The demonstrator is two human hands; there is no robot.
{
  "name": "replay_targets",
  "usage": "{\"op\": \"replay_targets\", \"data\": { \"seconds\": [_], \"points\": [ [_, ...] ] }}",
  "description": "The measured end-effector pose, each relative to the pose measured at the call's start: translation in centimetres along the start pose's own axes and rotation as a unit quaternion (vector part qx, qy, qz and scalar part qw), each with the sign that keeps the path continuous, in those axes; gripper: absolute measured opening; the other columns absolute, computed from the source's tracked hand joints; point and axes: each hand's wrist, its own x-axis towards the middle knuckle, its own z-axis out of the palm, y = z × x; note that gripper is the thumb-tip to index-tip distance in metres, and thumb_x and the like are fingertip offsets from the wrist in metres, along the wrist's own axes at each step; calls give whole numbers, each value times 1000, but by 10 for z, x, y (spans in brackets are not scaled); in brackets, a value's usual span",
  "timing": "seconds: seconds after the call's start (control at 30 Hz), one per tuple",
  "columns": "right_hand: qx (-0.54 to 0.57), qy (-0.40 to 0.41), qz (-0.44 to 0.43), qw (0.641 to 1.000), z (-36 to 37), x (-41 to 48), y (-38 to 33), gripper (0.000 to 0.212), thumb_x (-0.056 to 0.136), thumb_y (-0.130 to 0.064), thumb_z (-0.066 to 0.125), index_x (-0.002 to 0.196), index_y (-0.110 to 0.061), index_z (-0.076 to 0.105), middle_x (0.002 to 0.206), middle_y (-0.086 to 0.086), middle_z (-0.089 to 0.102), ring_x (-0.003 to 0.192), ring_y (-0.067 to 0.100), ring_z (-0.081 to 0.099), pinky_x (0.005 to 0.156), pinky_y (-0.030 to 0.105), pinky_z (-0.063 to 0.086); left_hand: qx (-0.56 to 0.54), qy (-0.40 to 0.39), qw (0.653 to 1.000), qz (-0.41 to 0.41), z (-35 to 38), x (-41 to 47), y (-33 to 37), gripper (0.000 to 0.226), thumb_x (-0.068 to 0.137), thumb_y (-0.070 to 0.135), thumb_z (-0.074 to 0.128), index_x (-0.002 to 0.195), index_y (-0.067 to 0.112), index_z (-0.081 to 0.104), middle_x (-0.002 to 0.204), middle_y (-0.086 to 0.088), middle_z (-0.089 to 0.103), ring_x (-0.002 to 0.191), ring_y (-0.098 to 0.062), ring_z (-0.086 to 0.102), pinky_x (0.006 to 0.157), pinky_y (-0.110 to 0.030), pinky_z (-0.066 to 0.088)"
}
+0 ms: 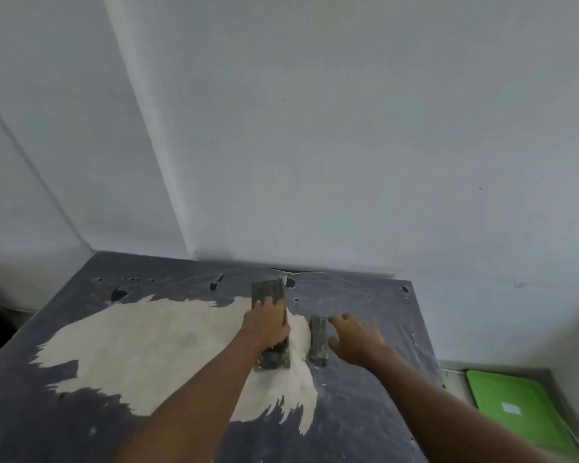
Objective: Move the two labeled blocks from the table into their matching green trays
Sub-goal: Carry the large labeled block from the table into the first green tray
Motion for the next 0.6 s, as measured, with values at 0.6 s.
{"op": "replay_targets", "data": {
  "seconds": [0.6],
  "points": [
    [62,-103,37,992,86,75,-1,35,97,-36,41,121,-13,52,125,15,59,104,34,60,87,43,52,11,-50,995,-84,88,68,-9,75,99,32,51,158,34,3,167,-15,-10,147,-56,-7,113,-76,16]
  ]
}}
